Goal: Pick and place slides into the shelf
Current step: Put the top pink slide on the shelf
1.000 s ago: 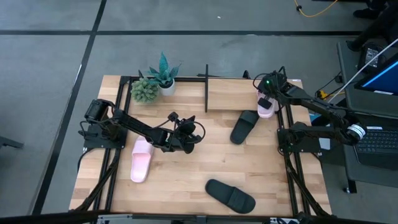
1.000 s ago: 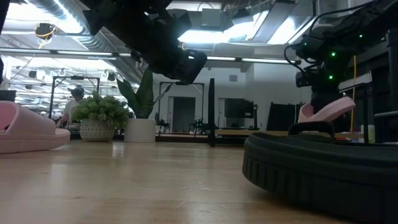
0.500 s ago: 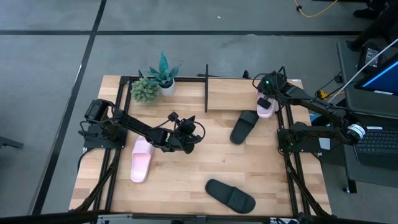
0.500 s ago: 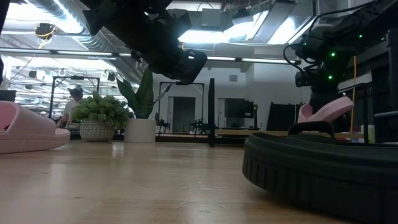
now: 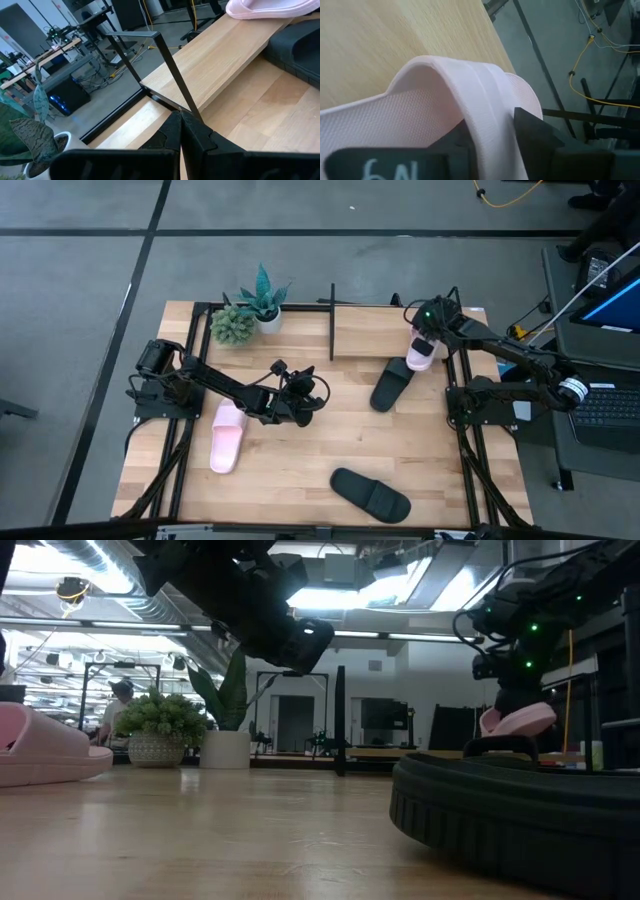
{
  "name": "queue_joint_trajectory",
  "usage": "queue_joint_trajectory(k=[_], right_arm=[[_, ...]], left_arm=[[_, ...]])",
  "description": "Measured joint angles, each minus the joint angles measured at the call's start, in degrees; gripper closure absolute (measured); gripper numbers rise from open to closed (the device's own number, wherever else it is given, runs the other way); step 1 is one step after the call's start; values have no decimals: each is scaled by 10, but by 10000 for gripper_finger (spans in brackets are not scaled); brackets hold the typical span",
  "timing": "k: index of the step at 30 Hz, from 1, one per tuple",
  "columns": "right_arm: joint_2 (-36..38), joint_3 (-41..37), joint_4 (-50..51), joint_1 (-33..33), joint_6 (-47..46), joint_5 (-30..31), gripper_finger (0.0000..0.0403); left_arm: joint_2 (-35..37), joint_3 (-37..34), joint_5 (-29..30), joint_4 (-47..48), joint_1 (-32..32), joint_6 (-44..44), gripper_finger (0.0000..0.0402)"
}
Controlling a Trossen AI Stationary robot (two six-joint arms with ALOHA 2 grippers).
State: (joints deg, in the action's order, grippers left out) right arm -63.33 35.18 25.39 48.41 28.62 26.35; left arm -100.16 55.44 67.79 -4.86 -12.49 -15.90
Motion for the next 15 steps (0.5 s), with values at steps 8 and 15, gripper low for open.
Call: queue_joint_trajectory(k=[8, 15], right_arm=[[0, 0, 2, -6, 1, 10, 258], [0, 0, 6, -8, -1, 13, 254]], left_arm=[[0, 0, -11, -2, 0, 0, 401], [0, 0, -12, -18, 0, 10, 401]])
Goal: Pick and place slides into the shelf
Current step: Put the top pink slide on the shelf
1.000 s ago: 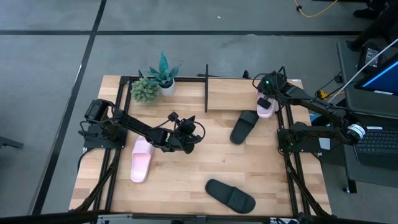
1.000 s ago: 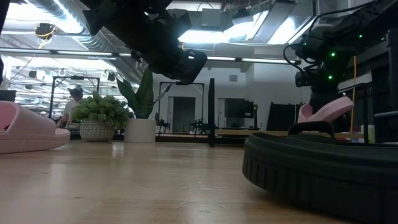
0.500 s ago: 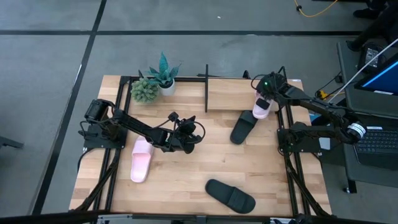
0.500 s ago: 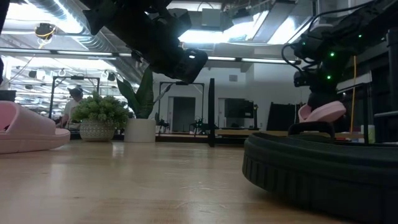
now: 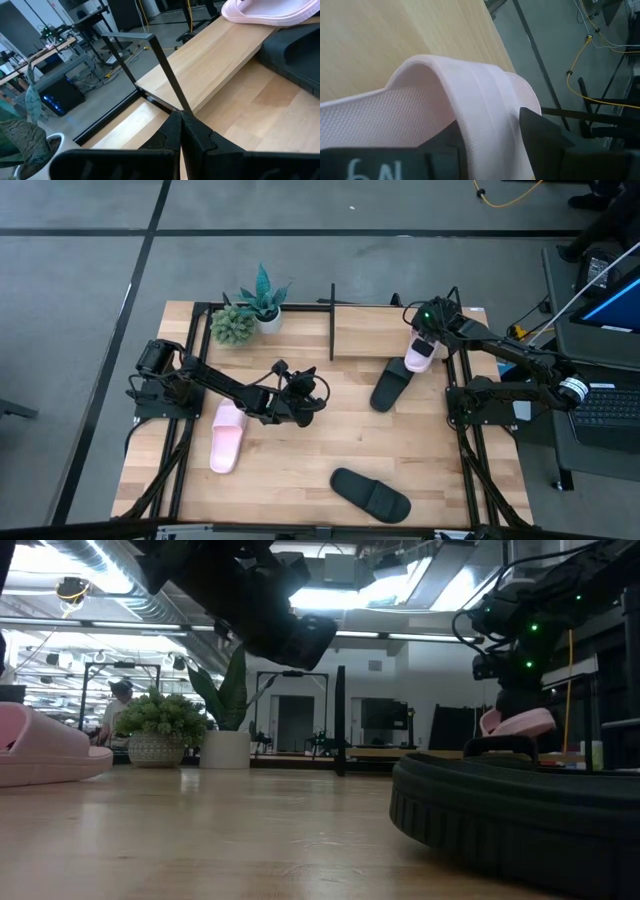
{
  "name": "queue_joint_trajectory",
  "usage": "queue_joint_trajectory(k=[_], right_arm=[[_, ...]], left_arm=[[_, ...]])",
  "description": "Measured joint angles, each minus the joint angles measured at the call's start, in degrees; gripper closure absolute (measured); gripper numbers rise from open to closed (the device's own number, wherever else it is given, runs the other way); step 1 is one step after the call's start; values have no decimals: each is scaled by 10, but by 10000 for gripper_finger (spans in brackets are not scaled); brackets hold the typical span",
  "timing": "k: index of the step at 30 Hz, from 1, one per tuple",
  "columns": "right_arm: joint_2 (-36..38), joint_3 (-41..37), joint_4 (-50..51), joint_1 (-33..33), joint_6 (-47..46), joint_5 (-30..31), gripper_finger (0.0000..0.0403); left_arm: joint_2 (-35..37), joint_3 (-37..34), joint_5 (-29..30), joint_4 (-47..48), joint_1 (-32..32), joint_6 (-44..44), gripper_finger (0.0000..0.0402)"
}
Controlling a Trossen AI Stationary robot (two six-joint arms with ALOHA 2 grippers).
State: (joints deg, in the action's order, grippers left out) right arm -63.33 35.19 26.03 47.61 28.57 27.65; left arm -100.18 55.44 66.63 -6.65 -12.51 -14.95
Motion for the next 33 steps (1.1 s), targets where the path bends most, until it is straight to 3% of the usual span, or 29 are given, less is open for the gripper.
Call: queue_joint_trajectory(k=[20, 33], right_arm=[[1, 77, 159, -51, -97, 7, 253], [1, 147, 200, -99, -132, -79, 254]], left_arm=[[0, 0, -4, -36, -7, 36, 401], [0, 0, -5, -36, -7, 36, 402]])
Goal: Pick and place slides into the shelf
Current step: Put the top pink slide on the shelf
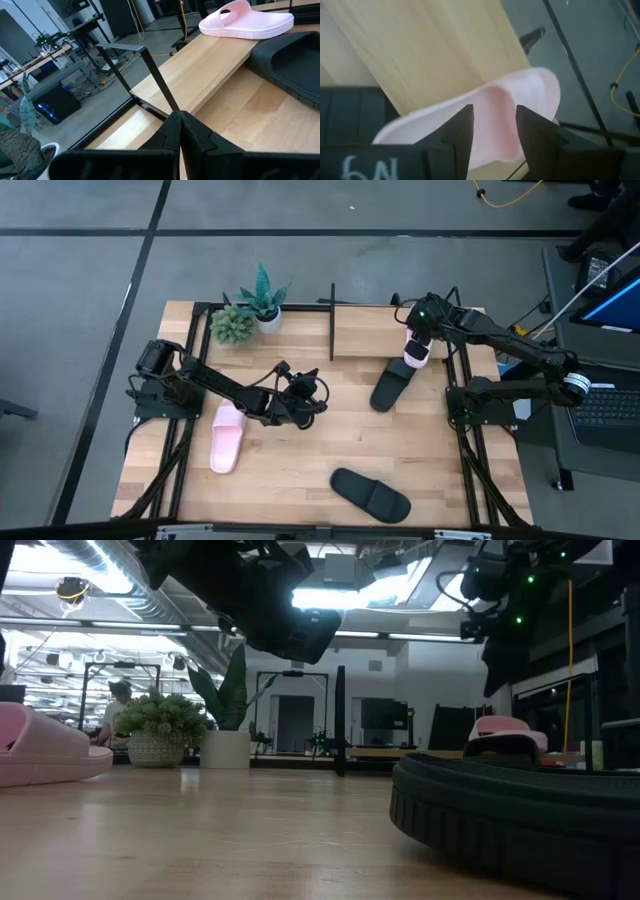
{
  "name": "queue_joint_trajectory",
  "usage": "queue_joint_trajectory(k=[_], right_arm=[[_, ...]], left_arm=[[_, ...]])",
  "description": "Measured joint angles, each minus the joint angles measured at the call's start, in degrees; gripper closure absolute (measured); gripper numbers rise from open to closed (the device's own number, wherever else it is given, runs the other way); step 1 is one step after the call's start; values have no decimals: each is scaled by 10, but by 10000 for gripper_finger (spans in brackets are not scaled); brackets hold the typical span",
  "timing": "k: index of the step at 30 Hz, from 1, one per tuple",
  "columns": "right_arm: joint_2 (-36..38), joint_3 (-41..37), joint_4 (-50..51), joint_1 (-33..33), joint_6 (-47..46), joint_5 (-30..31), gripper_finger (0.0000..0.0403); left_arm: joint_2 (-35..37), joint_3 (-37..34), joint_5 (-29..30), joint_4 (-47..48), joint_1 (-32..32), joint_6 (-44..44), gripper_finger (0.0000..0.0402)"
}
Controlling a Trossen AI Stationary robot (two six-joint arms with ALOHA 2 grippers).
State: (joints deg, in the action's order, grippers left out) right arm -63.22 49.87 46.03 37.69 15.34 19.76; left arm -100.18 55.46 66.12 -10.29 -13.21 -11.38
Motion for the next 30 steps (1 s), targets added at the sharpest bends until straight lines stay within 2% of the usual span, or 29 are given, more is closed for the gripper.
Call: queue_joint_trajectory(k=[8, 17, 22, 28, 30], right_arm=[[-7, 18, 11, 0, 105, 43, 254], [-74, 18, -20, 0, 141, 47, 254], [-126, 17, -21, 1, 154, 111, 254], [-155, 17, -41, 0, 164, 115, 254], [-157, 17, -60, 0, 167, 134, 254]], left_arm=[[0, 0, 0, -3, 0, 0, 402], [0, 0, 0, -15, -3, -1, 401], [0, 0, 0, -15, -12, 0, 402], [0, 0, 0, -15, -12, 0, 402], [0, 0, 0, -15, -12, 0, 402]])
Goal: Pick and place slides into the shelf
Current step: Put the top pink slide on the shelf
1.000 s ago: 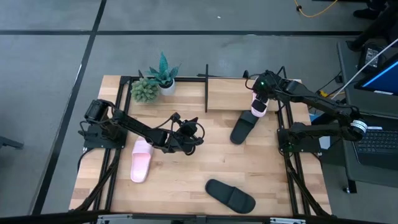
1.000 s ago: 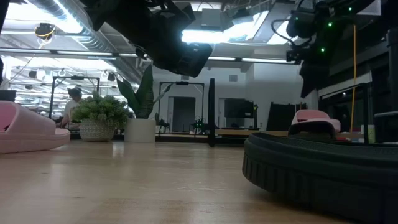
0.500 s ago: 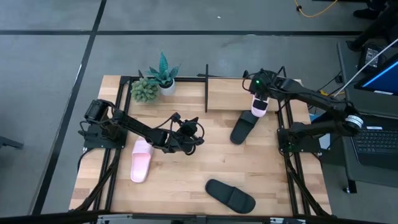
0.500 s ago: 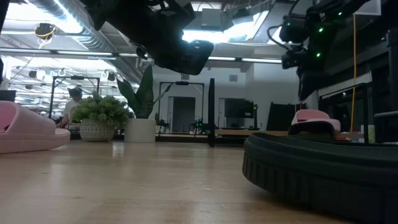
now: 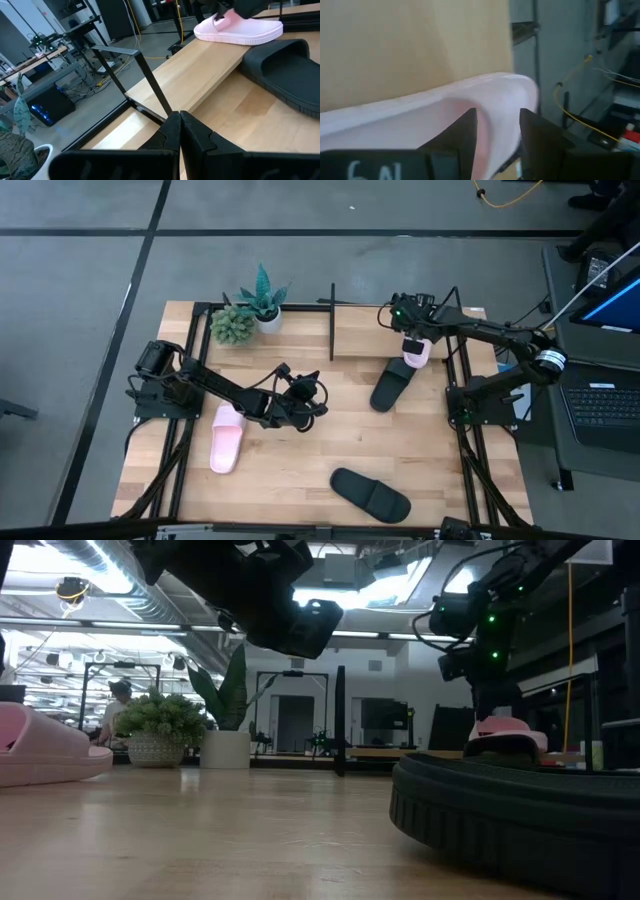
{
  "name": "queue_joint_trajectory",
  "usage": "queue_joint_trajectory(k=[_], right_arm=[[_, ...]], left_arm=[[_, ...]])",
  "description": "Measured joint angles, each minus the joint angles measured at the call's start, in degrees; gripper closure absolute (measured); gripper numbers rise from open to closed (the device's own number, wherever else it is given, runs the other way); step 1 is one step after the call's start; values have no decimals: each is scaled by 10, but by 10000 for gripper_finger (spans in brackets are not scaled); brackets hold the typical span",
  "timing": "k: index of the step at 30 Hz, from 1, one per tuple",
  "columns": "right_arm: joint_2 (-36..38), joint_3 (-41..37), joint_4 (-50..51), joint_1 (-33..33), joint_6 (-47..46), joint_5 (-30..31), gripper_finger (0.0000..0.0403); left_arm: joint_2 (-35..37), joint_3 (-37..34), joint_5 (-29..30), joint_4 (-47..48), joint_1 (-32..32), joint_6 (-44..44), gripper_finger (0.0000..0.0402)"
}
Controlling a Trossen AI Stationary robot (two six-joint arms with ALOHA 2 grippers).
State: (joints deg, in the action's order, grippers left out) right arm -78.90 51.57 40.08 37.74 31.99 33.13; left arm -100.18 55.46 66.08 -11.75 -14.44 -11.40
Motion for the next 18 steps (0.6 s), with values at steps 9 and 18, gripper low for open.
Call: queue_joint_trajectory(k=[9, 18], right_arm=[[-9, 0, 4, 6, 41, 3, 254], [-30, 0, -7, 19, 32, 3, 272]], left_arm=[[0, 0, 0, 0, 0, 0, 402], [0, 0, 0, 0, -4, 0, 402]])
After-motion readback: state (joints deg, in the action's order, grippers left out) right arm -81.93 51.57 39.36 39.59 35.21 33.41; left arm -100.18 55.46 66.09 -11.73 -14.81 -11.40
